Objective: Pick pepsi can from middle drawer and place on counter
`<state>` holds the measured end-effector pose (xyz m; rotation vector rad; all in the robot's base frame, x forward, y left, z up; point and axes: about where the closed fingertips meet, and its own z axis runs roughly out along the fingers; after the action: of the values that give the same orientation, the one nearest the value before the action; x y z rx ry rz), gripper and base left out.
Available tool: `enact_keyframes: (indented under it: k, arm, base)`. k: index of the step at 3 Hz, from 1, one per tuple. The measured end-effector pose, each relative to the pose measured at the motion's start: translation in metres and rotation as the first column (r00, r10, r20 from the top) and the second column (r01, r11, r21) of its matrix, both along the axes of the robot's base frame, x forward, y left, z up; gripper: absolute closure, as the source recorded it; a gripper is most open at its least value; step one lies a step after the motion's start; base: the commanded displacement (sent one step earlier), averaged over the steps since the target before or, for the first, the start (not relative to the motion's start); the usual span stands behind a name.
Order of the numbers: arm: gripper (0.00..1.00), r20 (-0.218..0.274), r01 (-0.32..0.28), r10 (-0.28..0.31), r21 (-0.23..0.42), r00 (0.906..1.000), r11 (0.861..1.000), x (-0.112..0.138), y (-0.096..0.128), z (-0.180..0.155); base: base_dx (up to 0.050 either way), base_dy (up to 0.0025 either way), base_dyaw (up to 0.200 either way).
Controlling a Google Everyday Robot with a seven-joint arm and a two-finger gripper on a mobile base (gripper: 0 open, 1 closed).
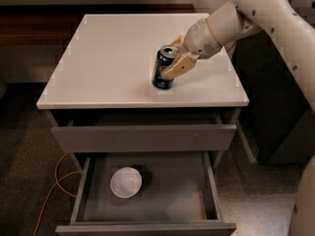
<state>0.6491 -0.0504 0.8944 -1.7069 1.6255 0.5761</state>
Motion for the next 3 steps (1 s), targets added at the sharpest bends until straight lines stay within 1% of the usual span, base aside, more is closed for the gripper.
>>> enact_keyframes:
  k: [1,2,3]
  arm:
    - [1.00,0.012,-0.032,0.032,-0.046,0.9994,0.998,0.007,0.017,0.018]
    - [0.74,0.021,-0.054,0.056,-0.087,0.9982,0.995,0.020,0.037,0.039]
    - [0.50,-0.008,-0.048,0.048,-0.105,0.9988,0.993,0.027,0.042,0.041]
  base:
    - [0.000,0.00000,0.000]
    - [0.000,0.00000,0.000]
    - [0.000,0.00000,0.000]
